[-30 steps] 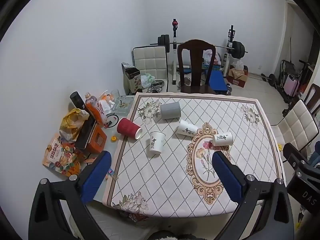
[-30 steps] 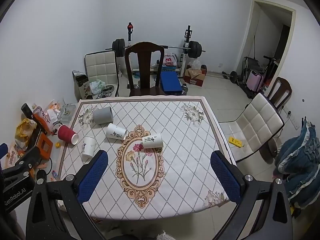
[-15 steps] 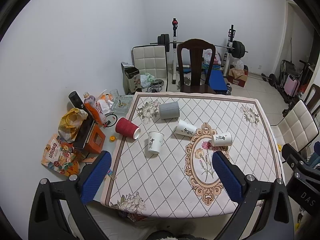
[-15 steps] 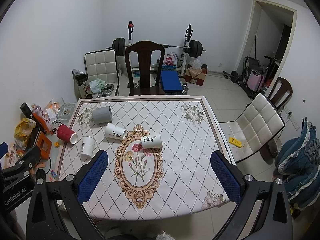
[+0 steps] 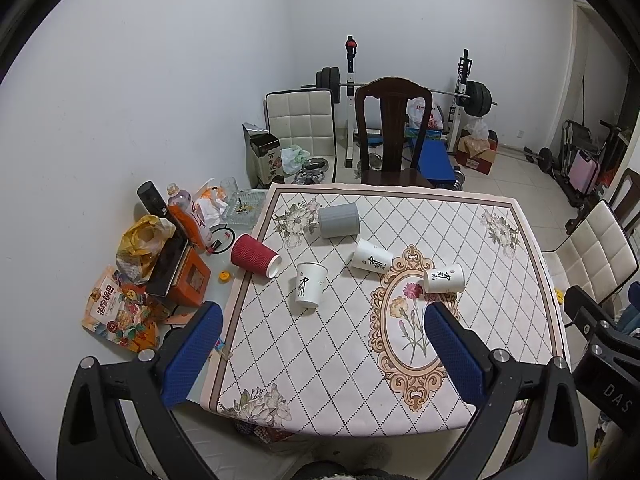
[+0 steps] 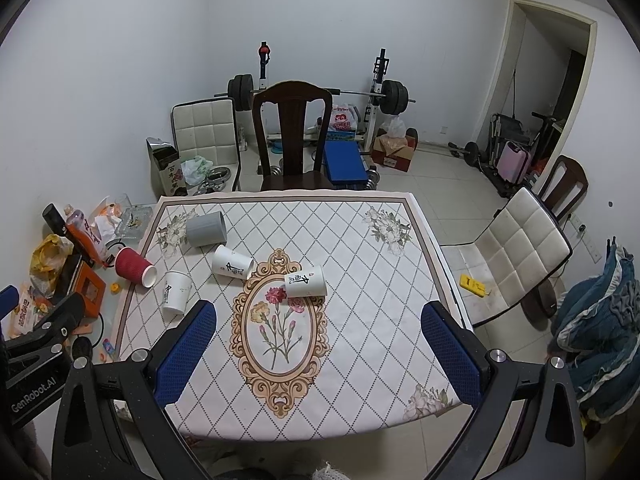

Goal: Flip cup upright

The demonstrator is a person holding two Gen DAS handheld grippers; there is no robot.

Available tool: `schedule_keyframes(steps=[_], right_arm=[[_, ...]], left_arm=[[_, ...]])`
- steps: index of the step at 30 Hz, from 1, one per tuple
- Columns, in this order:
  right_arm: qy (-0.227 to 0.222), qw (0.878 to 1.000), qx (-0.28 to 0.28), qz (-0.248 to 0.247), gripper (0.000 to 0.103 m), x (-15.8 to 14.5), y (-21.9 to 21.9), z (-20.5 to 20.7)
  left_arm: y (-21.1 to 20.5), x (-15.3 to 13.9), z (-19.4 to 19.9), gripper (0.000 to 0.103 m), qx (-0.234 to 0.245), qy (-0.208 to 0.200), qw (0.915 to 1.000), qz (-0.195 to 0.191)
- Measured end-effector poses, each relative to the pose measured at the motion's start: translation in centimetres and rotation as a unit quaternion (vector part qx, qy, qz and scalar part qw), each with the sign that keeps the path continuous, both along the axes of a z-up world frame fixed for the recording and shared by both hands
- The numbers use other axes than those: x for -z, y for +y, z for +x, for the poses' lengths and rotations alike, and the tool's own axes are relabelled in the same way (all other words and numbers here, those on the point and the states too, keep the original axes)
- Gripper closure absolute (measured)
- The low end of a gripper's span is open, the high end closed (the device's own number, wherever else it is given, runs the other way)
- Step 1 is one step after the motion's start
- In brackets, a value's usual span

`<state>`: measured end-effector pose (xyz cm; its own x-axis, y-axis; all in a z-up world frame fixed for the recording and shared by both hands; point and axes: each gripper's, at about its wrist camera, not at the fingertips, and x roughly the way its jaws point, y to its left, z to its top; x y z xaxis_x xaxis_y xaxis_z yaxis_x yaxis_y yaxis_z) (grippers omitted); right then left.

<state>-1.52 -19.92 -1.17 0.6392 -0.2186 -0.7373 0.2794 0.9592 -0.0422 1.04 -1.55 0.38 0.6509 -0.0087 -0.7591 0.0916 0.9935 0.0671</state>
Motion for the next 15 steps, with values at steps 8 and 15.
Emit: schedule_keyframes(steps=[8,15], right_arm=[[0.000,1.000,0.000,-0.002,0.000,-0.02,0.00,0.04],[0.001,1.000,0.000,-0.003,0.000,-0.04,-0.13,0.13]], left_arm=[[-0.25,0.37,0.22,0.000,0.000,0.000,1.0000,-0.003],[-0.43,0.58,0.17,0.000,0.000,0.001,1.0000,-0.006]])
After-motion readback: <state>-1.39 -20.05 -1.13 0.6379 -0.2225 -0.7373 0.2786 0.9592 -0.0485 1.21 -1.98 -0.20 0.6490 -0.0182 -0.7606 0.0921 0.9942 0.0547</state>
